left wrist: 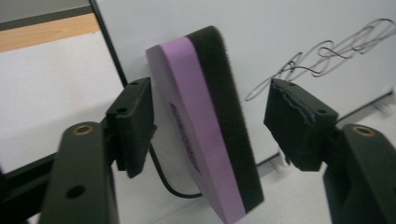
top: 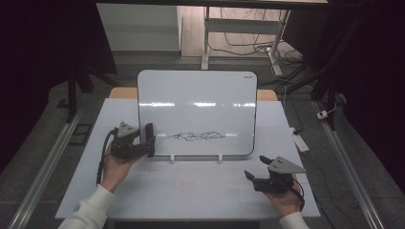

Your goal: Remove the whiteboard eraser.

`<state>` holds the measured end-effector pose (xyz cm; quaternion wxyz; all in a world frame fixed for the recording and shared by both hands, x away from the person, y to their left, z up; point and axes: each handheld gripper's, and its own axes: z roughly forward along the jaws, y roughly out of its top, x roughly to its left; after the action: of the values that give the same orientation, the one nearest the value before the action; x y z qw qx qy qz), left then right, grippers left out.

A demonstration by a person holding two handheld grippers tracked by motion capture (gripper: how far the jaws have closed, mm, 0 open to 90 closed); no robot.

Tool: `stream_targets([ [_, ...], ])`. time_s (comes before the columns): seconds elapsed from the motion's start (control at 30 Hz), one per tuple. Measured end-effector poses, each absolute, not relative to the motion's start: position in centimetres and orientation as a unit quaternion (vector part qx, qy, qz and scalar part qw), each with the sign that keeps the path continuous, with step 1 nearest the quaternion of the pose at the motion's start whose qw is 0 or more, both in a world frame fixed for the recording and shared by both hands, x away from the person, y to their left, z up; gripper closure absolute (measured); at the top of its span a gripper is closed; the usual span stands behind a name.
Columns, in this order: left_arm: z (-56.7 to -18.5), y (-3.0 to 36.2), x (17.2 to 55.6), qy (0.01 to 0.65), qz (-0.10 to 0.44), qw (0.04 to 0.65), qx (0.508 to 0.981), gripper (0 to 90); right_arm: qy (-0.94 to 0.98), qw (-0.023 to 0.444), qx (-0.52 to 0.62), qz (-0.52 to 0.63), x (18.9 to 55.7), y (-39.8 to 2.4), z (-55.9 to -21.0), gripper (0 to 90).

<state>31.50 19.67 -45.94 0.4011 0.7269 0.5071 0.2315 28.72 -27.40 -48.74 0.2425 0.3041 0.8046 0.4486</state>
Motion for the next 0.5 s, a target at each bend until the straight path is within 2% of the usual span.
stream_targets([
  [0.17,-46.16,19.50,31.89,0.526,0.238,0.400,0.711,45.7,0.806,0.243,0.302,0.447,28.66,-27.18,-48.76,20.0],
  [0.5,-46.24,19.00,31.93,0.546,0.236,0.399,0.698,55.6,0.808,0.246,0.298,0.445,28.58,-26.94,-48.75,20.3],
])
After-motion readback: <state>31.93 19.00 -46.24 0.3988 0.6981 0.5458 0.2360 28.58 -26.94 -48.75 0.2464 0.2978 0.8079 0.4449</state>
